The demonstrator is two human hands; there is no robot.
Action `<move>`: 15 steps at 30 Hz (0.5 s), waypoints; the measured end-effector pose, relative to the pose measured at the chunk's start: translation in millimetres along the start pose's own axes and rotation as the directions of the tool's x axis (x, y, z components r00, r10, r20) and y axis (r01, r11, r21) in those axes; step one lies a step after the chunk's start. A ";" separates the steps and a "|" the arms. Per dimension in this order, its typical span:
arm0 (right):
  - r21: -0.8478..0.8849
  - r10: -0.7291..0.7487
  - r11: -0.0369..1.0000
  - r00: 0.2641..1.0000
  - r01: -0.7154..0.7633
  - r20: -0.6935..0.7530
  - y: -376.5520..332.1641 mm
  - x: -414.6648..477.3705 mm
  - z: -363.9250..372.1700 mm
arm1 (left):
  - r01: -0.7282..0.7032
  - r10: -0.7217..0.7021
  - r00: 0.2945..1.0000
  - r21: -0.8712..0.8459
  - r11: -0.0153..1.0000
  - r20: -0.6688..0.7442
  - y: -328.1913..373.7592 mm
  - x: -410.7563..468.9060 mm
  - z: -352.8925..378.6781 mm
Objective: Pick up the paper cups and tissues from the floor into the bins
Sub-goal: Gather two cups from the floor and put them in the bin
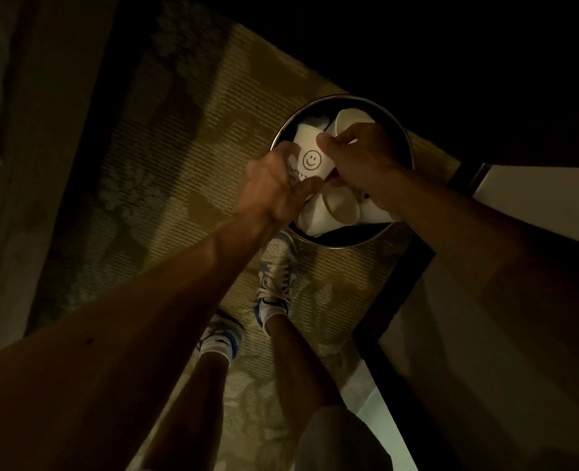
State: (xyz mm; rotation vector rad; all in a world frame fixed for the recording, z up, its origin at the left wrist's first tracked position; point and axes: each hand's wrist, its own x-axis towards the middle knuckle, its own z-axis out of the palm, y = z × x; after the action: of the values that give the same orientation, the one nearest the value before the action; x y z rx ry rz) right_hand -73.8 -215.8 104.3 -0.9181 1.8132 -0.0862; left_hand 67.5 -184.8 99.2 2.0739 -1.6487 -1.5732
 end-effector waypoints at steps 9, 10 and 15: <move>-0.274 -0.080 0.959 0.996 0.067 -0.038 30.9 19.4 12.4 | -0.007 0.001 0.999 0.134 0.991 0.043 -20.3 16.3 11.8; -0.288 -0.099 0.955 0.993 0.076 -0.065 32.9 14.8 10.0 | -0.012 0.007 0.999 0.116 0.993 0.044 -21.6 14.2 9.4; -0.188 -0.200 0.963 0.979 0.191 -0.032 26.6 -63.6 3.0 | -0.042 0.044 0.999 0.236 0.971 -0.001 -22.7 -29.2 -39.8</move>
State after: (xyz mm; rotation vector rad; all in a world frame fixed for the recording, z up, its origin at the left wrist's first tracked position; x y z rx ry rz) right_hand -76.2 -156.6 139.7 -1.2366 1.7941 -0.0669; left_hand 114.5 -173.3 124.0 2.1284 -1.9508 -1.4177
